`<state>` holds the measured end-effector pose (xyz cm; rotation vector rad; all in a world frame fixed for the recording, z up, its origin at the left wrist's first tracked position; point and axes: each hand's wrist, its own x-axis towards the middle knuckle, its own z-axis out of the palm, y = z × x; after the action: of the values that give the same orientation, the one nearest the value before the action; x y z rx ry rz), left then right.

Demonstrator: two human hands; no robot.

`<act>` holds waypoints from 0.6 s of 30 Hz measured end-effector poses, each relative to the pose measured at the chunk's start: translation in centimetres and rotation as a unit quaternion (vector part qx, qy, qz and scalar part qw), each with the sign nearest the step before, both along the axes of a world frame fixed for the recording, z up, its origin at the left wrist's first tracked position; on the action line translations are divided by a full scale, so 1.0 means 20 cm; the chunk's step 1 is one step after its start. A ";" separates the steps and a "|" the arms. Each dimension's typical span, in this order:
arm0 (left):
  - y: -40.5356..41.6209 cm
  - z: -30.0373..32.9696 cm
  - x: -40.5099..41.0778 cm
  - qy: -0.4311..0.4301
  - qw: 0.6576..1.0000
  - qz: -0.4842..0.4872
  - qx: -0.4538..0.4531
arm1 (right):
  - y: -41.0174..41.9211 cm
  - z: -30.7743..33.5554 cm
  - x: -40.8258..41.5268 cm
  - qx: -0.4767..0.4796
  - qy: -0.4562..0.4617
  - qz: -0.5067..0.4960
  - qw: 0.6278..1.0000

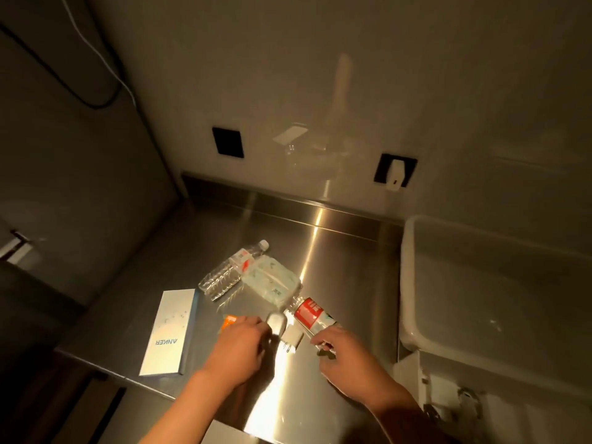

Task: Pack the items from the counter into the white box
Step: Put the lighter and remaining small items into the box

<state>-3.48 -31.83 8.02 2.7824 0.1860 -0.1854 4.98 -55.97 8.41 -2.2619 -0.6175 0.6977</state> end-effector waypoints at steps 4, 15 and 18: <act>0.26 -0.10 -0.05 0.021 0.999 0.033 0.002 | 0.23 -0.13 -0.06 -0.011 -0.002 0.066 0.998; 0.47 -0.29 0.00 0.005 0.999 0.005 -0.031 | 0.63 -0.31 -0.03 -0.045 -0.215 0.056 0.974; 0.51 -0.34 0.03 0.008 0.999 -0.008 -0.039 | 0.69 -0.34 0.03 -0.096 -0.199 0.057 0.974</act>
<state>-2.90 -21.65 1.26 2.7058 0.1559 -0.2152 5.52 -42.11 1.63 -2.5880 -0.9098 0.3679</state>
